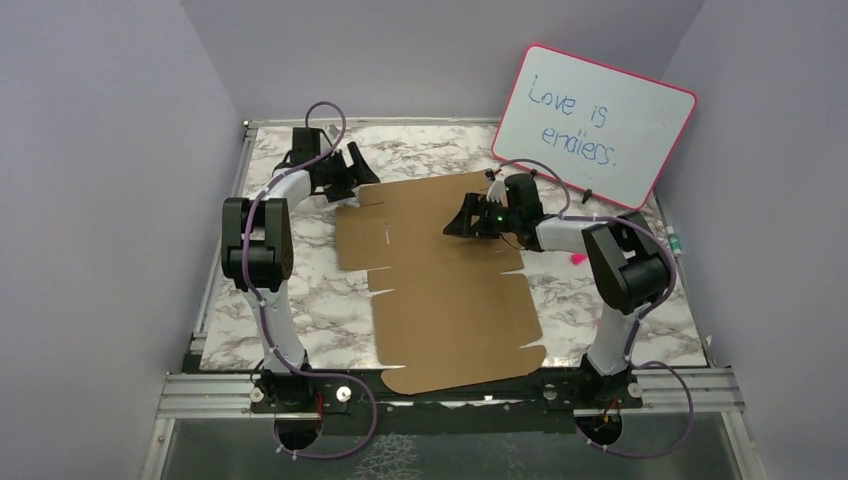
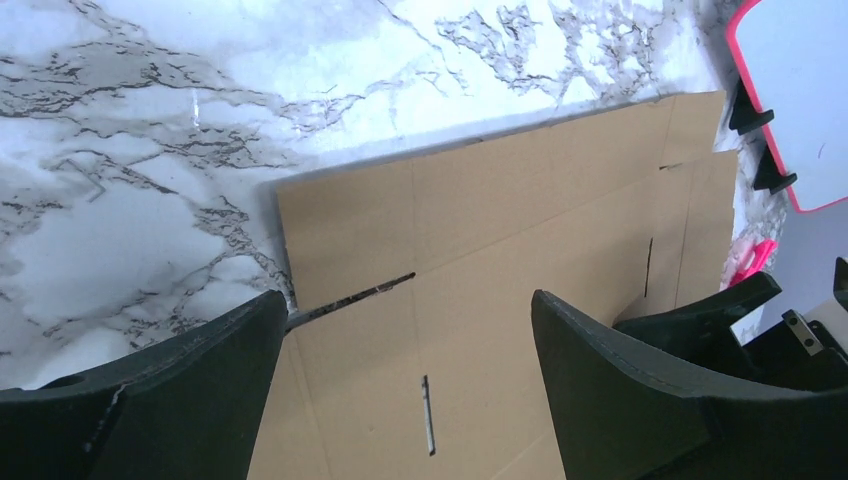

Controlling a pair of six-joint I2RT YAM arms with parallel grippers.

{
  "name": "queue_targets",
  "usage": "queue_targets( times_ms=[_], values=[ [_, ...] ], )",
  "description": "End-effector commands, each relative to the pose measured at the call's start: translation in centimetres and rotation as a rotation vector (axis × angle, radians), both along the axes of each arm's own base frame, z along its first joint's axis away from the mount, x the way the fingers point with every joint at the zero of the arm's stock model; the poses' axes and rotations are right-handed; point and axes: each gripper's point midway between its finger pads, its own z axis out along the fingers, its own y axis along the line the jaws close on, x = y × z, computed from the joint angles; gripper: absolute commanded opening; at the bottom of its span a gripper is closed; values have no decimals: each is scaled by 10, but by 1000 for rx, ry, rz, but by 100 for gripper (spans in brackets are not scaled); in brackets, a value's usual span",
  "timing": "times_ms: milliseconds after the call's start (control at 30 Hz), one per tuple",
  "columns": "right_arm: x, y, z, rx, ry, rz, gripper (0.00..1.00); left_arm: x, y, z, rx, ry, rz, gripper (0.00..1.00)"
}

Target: Fold the paper box

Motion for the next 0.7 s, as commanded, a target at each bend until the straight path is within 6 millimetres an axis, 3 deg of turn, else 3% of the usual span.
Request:
queue_targets(
  times_ms=[0, 433, 667],
  values=[
    [6, 10, 6, 31, -38, 14, 89, 10, -5, 1, -39, -9, -28, 92],
    [-12, 6, -24, 11, 27, 3, 87, 14, -3, -41, -52, 72, -17, 93],
    [-17, 6, -26, 2, 30, 6, 87, 11, -16, -31, -141, 67, -44, 87]
  ],
)
